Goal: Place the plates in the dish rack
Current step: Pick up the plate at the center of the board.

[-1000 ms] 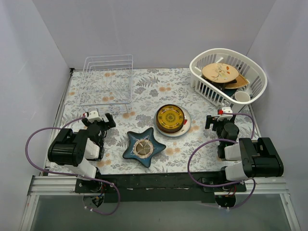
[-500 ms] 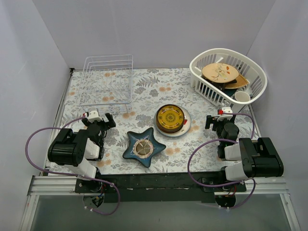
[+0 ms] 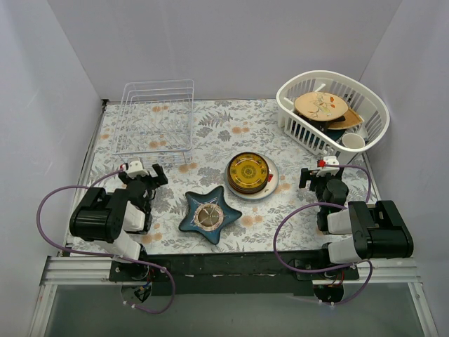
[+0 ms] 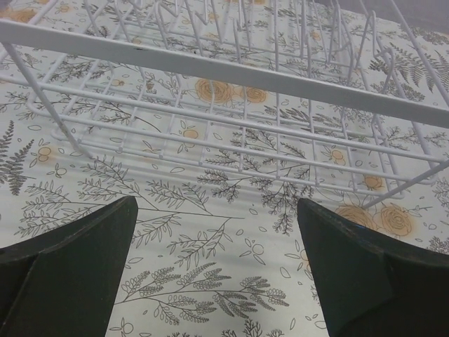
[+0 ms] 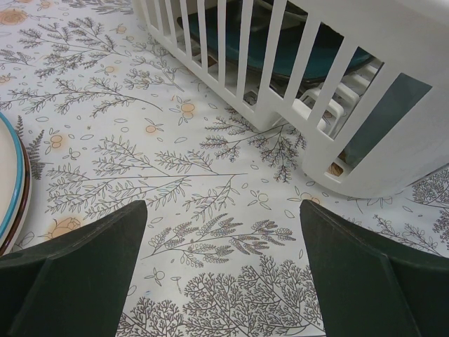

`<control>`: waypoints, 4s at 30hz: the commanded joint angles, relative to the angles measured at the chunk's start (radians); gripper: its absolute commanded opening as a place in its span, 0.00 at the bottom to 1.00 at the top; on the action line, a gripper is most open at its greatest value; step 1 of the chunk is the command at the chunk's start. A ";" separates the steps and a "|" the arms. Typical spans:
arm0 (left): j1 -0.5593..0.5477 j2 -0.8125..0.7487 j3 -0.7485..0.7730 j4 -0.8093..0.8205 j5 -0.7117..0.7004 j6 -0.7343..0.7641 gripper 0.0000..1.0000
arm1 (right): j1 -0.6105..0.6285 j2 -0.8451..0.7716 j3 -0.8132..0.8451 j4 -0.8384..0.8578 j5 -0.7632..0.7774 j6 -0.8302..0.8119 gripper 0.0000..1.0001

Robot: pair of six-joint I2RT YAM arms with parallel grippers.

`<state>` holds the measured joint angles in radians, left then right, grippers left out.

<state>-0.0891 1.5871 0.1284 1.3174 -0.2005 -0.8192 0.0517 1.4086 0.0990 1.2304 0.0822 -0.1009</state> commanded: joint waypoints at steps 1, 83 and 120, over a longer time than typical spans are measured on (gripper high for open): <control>-0.012 -0.056 0.014 0.019 -0.077 -0.005 0.98 | -0.003 -0.020 0.017 0.043 -0.004 -0.003 0.99; -0.655 -0.167 0.646 -1.147 0.006 -0.376 0.95 | 0.390 -0.042 0.803 -1.330 -0.004 0.402 0.90; -0.712 0.008 0.720 -1.106 -0.027 -0.363 0.79 | 0.392 0.064 0.697 -1.264 -0.041 0.408 0.61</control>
<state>-0.7898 1.6012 0.7982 0.1947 -0.2024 -1.1934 0.4389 1.4548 0.8043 -0.0666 0.0261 0.3092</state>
